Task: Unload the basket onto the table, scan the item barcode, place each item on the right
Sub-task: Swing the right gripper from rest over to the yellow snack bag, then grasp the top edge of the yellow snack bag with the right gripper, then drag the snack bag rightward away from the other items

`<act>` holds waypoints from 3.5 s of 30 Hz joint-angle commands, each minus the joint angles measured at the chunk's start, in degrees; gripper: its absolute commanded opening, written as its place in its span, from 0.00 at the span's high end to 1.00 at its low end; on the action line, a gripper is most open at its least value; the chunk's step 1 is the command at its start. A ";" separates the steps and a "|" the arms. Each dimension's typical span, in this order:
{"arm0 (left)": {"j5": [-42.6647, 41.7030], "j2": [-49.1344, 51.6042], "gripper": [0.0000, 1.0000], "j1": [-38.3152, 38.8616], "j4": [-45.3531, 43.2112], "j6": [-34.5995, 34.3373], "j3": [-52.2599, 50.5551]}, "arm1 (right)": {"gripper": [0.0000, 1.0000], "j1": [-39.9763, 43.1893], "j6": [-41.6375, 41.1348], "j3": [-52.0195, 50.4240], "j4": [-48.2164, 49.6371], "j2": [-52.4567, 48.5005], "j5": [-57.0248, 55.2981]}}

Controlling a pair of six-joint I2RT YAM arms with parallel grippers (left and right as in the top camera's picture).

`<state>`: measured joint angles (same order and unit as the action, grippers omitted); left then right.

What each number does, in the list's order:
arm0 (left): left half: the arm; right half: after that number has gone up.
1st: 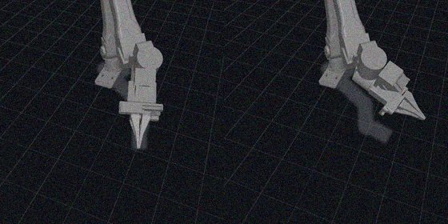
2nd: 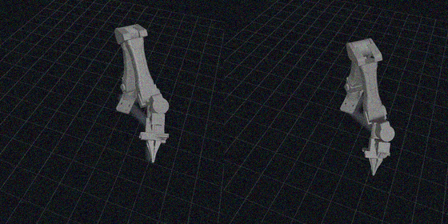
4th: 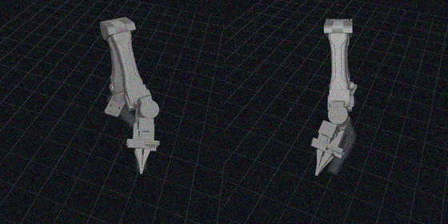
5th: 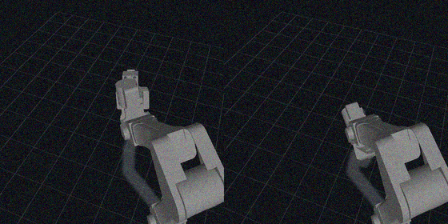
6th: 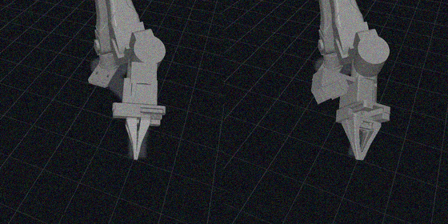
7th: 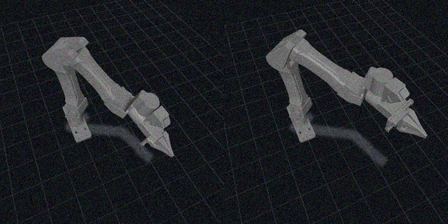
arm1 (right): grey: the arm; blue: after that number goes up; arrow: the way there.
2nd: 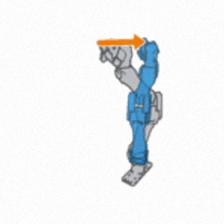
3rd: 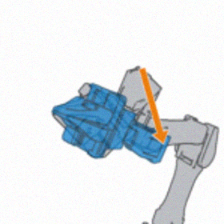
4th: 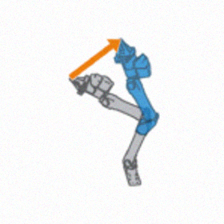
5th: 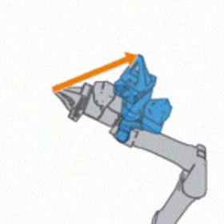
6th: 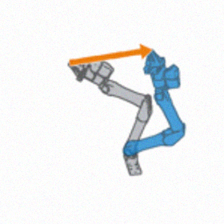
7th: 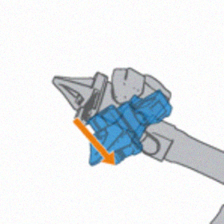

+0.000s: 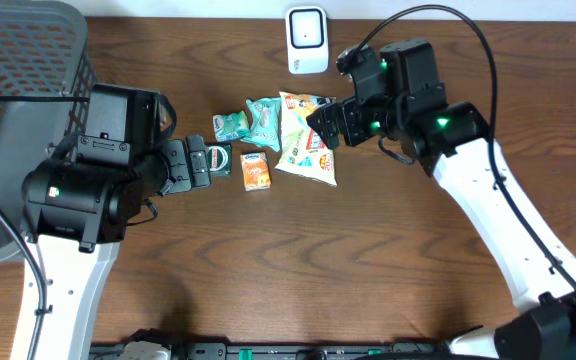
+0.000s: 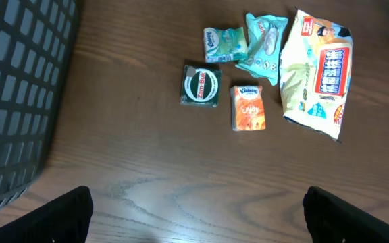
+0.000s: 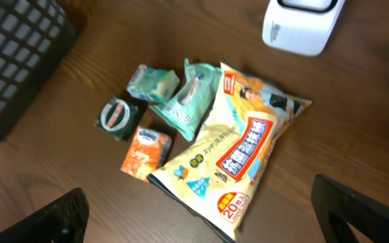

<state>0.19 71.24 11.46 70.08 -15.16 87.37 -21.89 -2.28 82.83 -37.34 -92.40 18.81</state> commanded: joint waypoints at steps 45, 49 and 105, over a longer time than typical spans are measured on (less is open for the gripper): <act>0.52 -0.09 0.03 0.09 0.02 0.11 0.61 | 0.13 9.55 -6.73 8.63 2.89 -33.16 21.38; 0.52 -0.09 0.02 0.09 0.02 0.11 0.61 | 0.13 8.37 -6.69 8.61 3.41 -33.94 21.86; 0.52 -0.09 0.02 0.09 0.02 0.11 0.61 | 0.81 1.42 -5.38 8.76 -21.57 -18.05 -20.90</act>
<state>0.19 71.24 11.46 70.08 -15.16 87.37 -20.18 -7.49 89.34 -58.35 -112.64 -2.55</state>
